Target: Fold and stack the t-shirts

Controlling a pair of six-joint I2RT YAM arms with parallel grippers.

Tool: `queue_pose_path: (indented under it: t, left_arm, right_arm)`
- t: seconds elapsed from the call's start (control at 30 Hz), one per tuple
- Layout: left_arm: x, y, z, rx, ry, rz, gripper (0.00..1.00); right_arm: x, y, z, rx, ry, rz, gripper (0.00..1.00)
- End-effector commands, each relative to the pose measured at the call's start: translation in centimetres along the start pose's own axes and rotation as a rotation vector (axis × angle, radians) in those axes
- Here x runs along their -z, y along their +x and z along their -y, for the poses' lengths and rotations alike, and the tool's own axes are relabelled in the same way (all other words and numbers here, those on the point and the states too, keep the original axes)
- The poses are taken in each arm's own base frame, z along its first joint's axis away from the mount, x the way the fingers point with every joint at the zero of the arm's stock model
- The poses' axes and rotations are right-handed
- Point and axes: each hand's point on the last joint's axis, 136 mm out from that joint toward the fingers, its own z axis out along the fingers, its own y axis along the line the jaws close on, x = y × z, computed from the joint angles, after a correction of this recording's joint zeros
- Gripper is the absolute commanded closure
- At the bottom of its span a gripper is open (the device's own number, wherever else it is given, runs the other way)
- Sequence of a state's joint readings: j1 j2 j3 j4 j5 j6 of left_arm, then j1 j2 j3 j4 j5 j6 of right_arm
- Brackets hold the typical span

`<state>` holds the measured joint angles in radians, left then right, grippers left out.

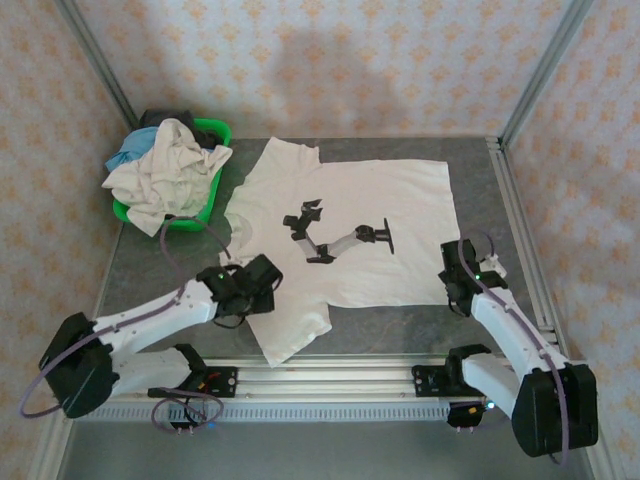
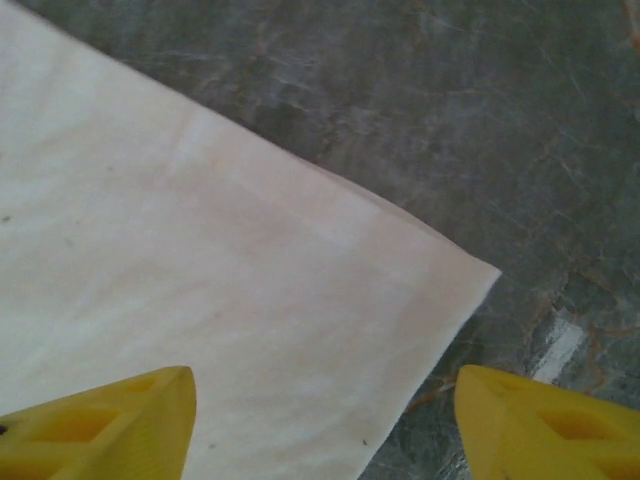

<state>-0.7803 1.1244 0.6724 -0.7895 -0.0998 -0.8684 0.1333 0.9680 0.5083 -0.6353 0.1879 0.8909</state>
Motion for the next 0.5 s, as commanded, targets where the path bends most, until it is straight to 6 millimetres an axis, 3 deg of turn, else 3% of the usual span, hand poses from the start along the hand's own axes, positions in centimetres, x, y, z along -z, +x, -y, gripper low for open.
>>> queue_pose_path:
  t: [0.0, 0.13, 0.27, 0.33, 0.47]
  left_arm:
    - [-0.2, 2.8, -2.5, 0.028, -0.064, -0.011, 0.31]
    - [-0.3, 4.9, 0.2, -0.003, 0.050, -0.016, 0.31]
    - [0.5, 6.6, 1.5, -0.105, 0.027, -0.029, 0.30]
    - [0.0, 7.8, 1.9, -0.131, 0.028, -0.049, 0.30]
    - [-0.6, 9.6, 4.5, -0.177, 0.103, -0.078, 0.32]
  right_arm:
    - [-0.9, -0.9, 0.4, -0.068, 0.017, 0.038, 0.35]
    - [-1.8, -1.9, 0.7, -0.040, 0.091, 0.058, 0.37]
    - [-2.6, -2.5, 1.0, -0.029, 0.160, 0.073, 0.40]
    - [-3.5, -1.9, 1.0, -0.022, 0.179, 0.050, 0.41]
    - [-4.6, -1.2, 0.6, -0.023, 0.163, 0.012, 0.41]
